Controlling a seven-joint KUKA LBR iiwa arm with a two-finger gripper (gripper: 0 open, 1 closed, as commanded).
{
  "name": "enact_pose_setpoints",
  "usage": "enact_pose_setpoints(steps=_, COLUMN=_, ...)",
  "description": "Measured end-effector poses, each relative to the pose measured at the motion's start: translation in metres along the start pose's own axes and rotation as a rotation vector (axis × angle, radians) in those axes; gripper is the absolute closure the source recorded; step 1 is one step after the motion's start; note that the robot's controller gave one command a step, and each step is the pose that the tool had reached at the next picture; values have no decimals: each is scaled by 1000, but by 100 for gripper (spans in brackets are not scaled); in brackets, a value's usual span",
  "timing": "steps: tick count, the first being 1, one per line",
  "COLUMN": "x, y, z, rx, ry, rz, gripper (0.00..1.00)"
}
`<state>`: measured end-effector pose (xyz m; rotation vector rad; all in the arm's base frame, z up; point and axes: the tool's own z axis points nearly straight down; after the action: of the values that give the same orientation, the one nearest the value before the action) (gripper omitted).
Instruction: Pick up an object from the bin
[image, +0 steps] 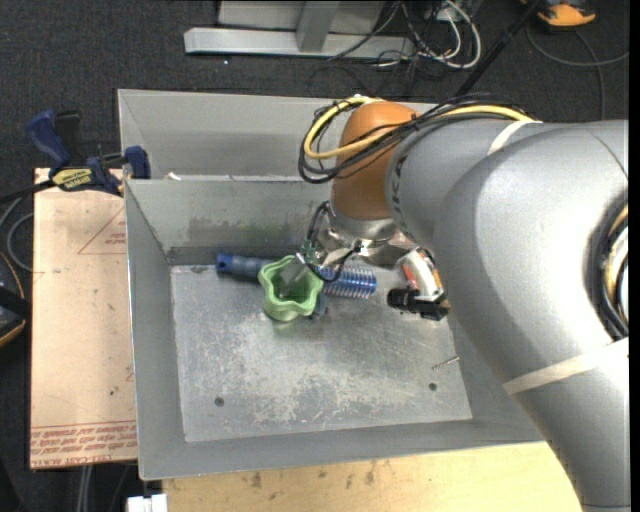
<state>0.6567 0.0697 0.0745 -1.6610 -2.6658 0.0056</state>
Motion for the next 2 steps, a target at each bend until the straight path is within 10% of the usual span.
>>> enact_pose_setpoints(steps=1, x=-1, y=-2, z=0, rx=-6, ry=-3, rz=-34, gripper=100)
enact_pose_setpoints(steps=2, x=1, y=-1, z=0, rx=-12, ry=0, rz=-32, gripper=0)
